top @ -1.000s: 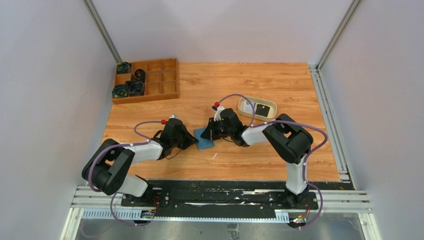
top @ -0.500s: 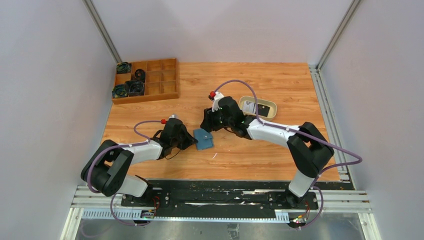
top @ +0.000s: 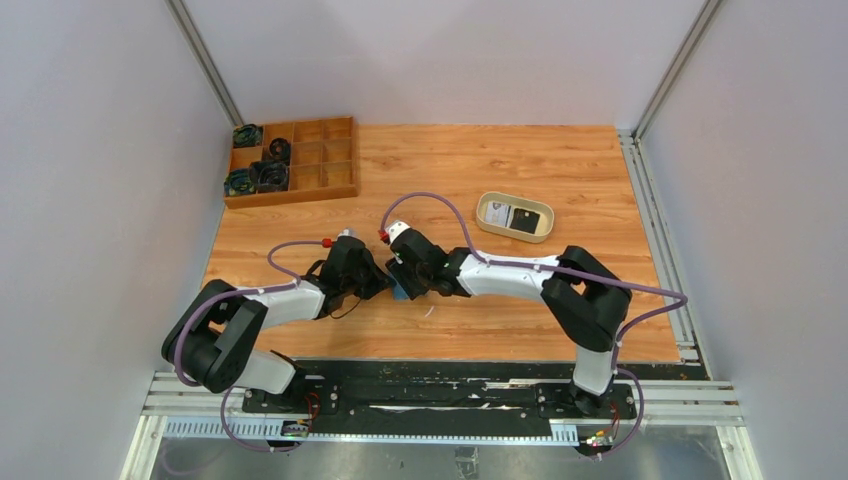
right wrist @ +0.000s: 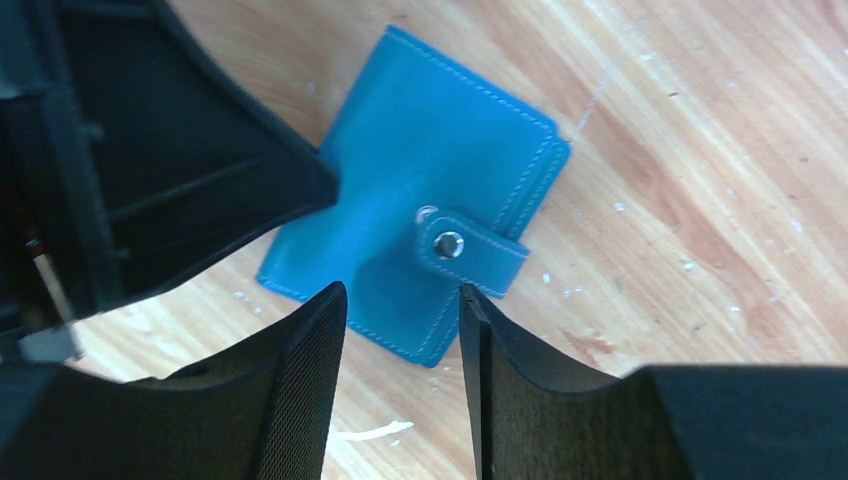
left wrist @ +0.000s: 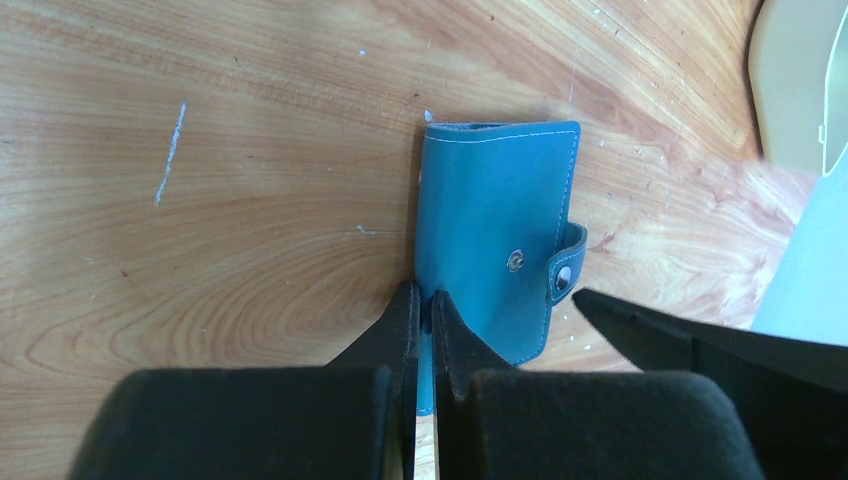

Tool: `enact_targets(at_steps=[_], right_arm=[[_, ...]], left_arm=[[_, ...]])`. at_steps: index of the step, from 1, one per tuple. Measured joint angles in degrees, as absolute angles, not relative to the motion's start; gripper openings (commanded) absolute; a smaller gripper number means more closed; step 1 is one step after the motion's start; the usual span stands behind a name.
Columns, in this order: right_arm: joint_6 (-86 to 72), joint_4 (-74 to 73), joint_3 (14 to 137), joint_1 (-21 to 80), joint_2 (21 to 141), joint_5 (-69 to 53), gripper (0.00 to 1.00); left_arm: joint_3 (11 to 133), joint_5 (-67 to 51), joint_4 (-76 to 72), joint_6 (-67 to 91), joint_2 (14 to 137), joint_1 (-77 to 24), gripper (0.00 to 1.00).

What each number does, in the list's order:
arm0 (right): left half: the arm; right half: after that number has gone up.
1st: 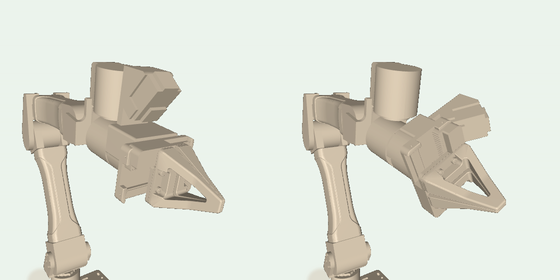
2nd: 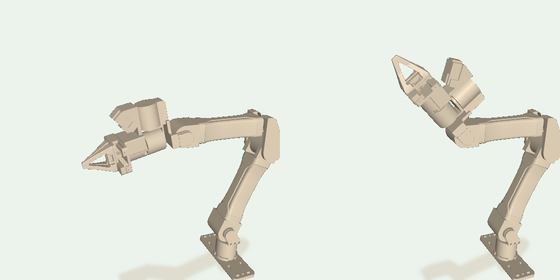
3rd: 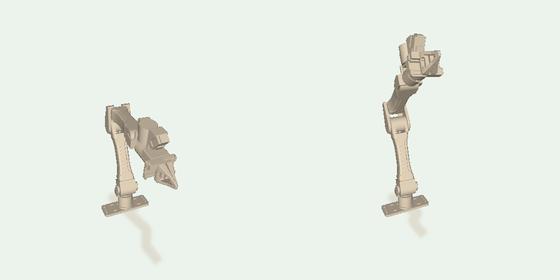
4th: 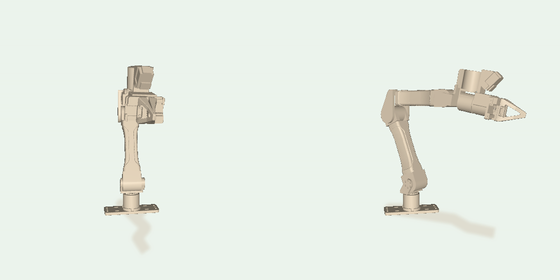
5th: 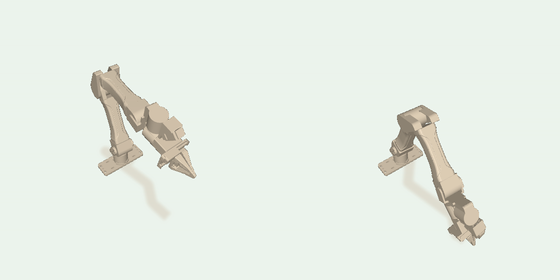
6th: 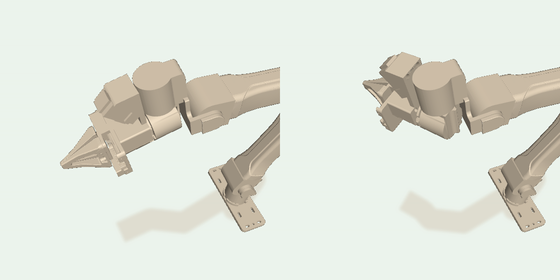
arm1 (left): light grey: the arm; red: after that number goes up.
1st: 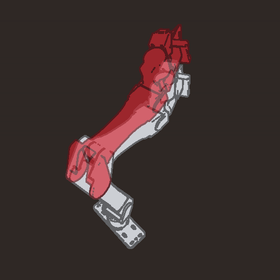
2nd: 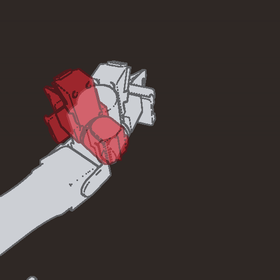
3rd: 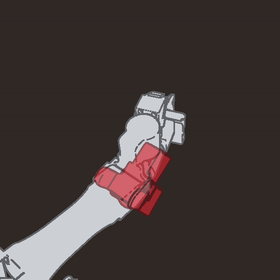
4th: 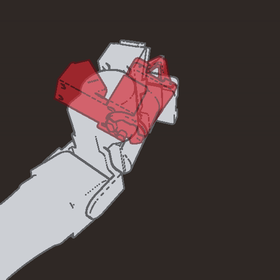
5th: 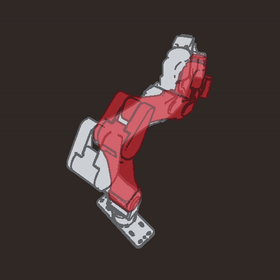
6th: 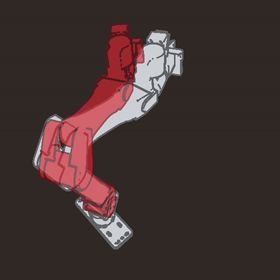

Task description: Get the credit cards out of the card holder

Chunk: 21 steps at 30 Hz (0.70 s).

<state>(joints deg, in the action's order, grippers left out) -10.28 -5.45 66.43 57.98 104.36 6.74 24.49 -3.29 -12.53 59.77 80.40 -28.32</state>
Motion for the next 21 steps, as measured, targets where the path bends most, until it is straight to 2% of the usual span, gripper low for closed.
enact_targets(at_steps=[13, 21], right_arm=[[-6.04, -7.92, 69.93, 60.23, 107.28, 18.17, 0.48], [-4.58, -7.70, 70.28, 60.27, 107.57, 18.48, 0.40]], left_arm=[[24.49, -3.29, -12.53, 59.72, 80.40, -28.32, 0.00], [24.49, -3.29, -12.53, 59.70, 80.40, -28.32, 0.00]])
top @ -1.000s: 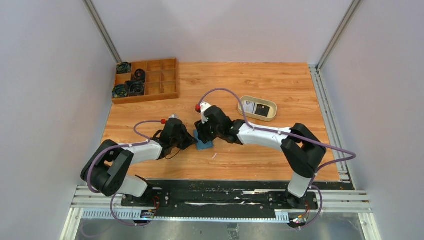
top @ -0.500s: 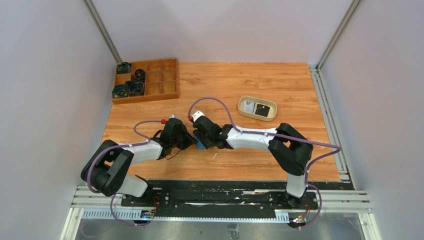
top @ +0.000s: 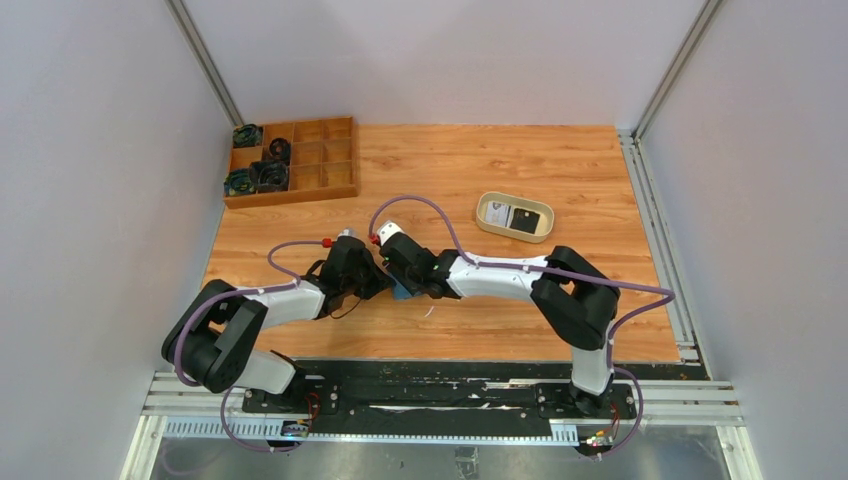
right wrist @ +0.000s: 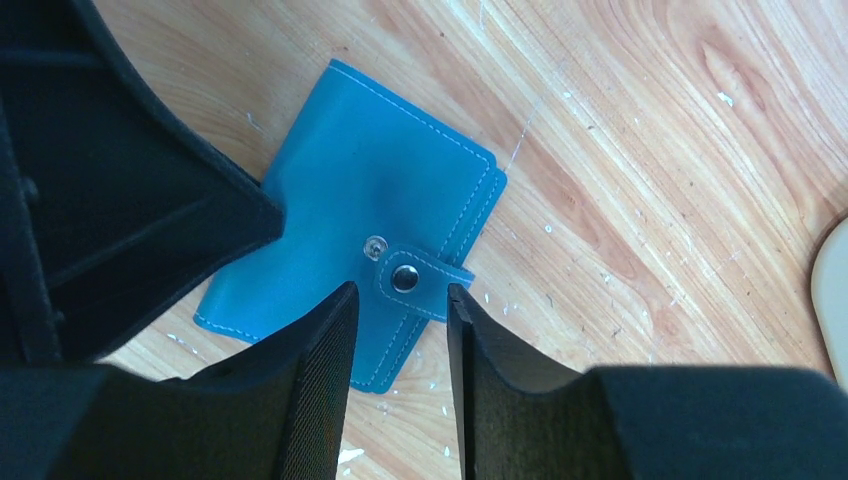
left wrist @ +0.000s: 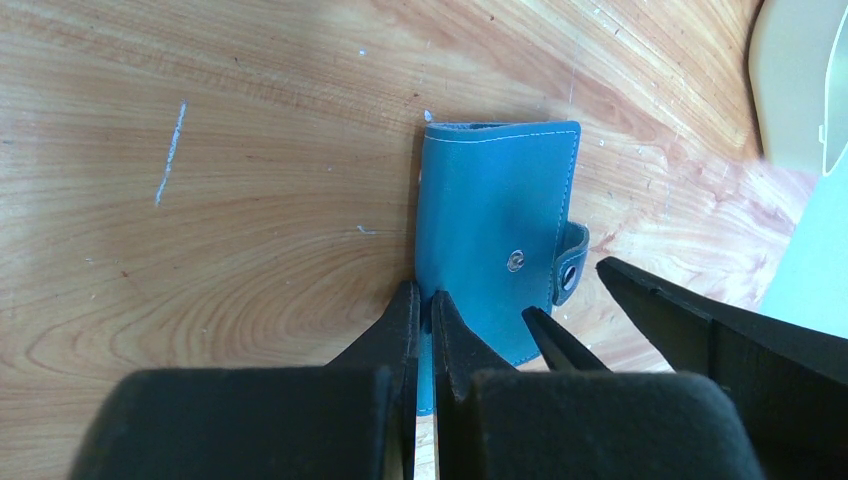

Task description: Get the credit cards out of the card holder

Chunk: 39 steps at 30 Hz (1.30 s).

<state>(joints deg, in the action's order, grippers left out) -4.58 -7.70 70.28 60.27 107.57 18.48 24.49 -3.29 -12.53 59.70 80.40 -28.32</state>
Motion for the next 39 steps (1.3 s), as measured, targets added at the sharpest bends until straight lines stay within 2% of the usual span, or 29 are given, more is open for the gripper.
enact_targets(at_steps=[14, 25, 39], right_arm=[[-4.56, -6.22, 70.76, 60.27, 108.64, 18.44, 0.28], [-4.16, -5.61, 71.13, 60.27, 109.75, 18.46, 0.00], [-4.14, -5.54, 72.51, 60.23, 110.37, 16.38, 0.00]], left_arm=[[24.49, -3.31, -12.53, 59.51, 80.40, -28.32, 0.00], [24.49, -3.31, -12.56, 59.31, 80.40, -28.32, 0.00], [24.49, -3.33, -12.56, 59.16, 80.40, -28.32, 0.00]])
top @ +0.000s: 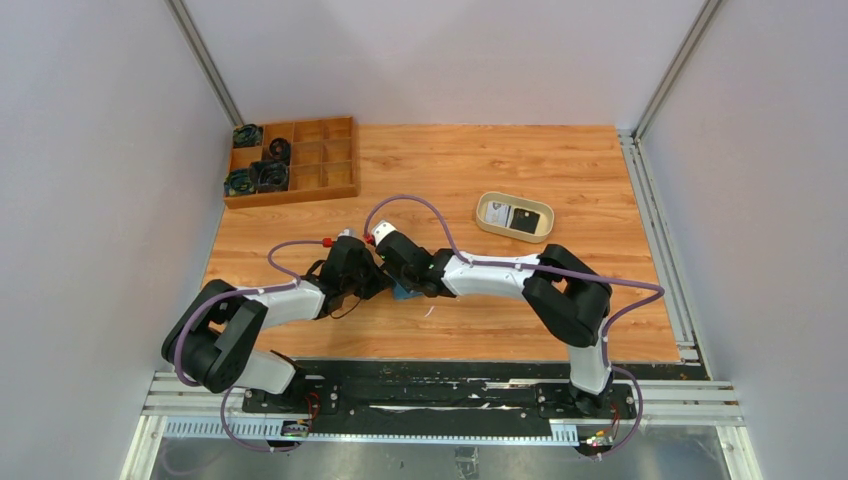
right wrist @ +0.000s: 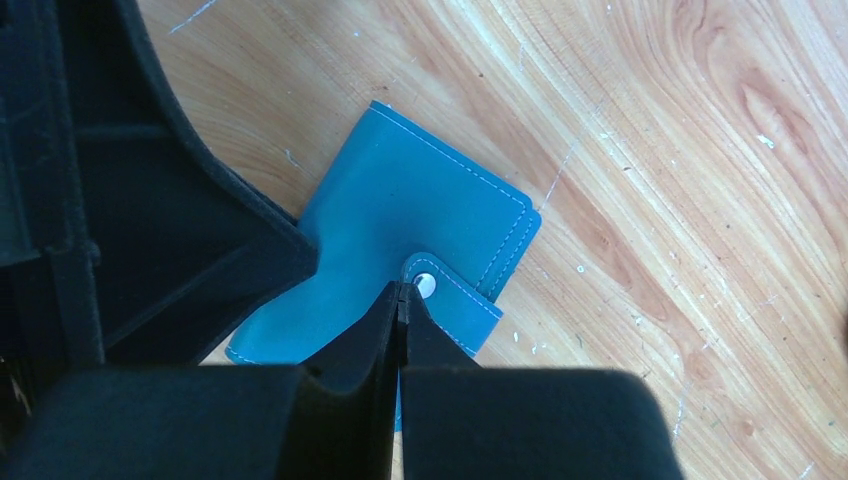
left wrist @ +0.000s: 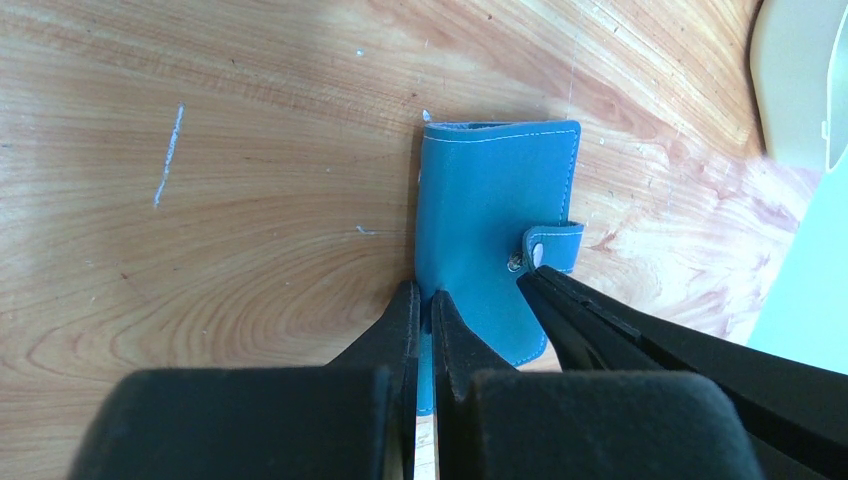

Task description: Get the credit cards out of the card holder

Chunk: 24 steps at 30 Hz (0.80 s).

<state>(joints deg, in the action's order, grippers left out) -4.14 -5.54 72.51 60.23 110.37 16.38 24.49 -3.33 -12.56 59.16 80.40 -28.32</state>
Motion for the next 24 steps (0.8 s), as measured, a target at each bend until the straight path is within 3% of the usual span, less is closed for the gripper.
enact_targets(at_steps=[24], right_arm=[[-10.26, -3.42, 73.32, 55.27, 112.29, 4.89, 0.00]], left_arm=[[24.86, -3.42, -12.23, 58.89, 80.75, -28.32, 0.00]])
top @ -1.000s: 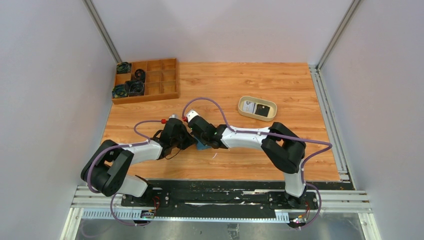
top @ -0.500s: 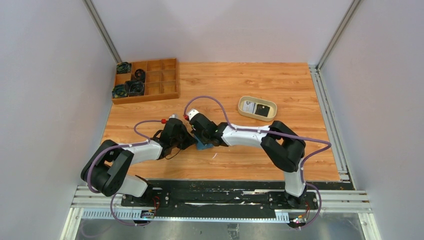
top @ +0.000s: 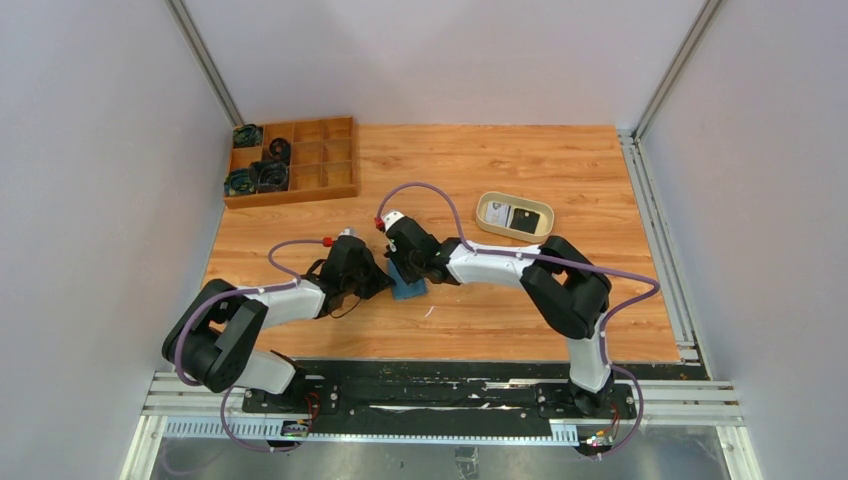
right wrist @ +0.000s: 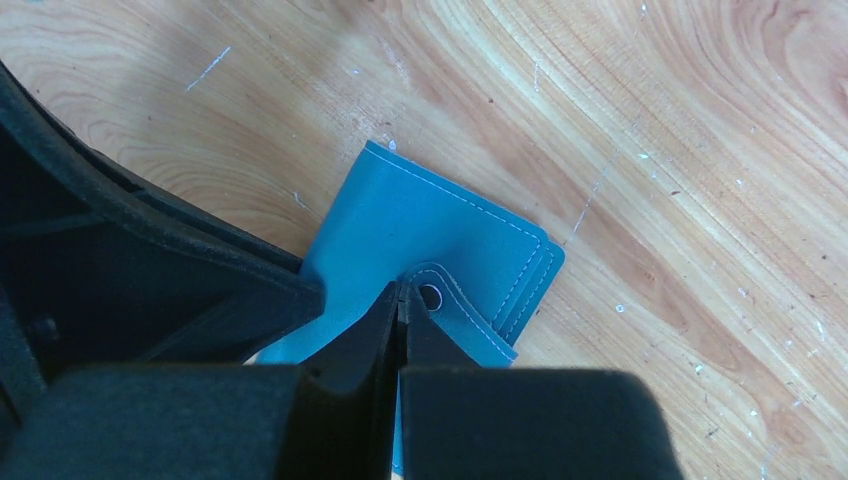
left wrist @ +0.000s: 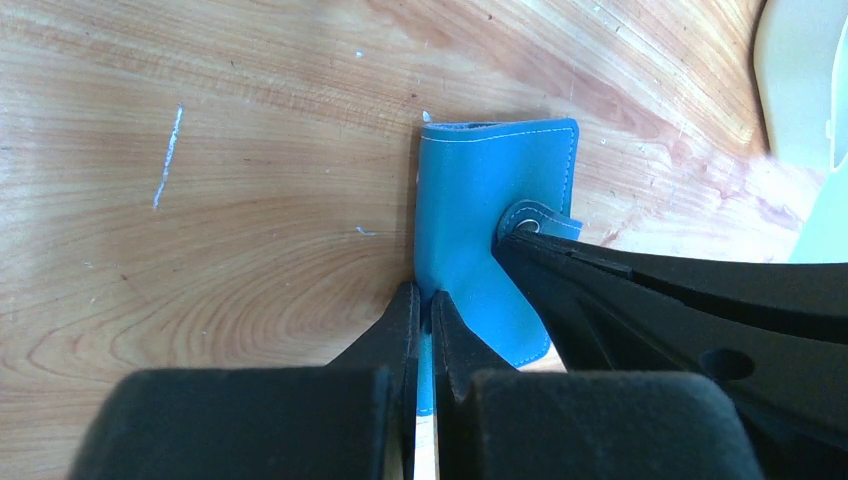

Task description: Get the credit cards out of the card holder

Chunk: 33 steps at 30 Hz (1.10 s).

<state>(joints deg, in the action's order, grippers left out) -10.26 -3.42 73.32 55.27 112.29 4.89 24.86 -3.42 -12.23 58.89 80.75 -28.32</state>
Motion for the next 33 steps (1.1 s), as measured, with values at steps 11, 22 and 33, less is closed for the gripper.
enact_targets(at_steps=[11, 22, 33], right_arm=[[-11.16, -2.37, 71.92, 54.33, 110.17, -0.30, 0.00], [-12.19, -4.14, 71.46, 54.17, 108.62, -3.70, 0.30], [-12.64, 2.72, 64.27, 52.10, 93.34, -0.56, 0.29]], left_arm=[[25.41, -3.49, -11.94, 58.67, 81.17, -28.32, 0.00], [25.41, -3.49, -11.94, 58.67, 81.17, -28.32, 0.00], [25.41, -3.53, -12.05, 58.57, 81.30, -28.32, 0.00]])
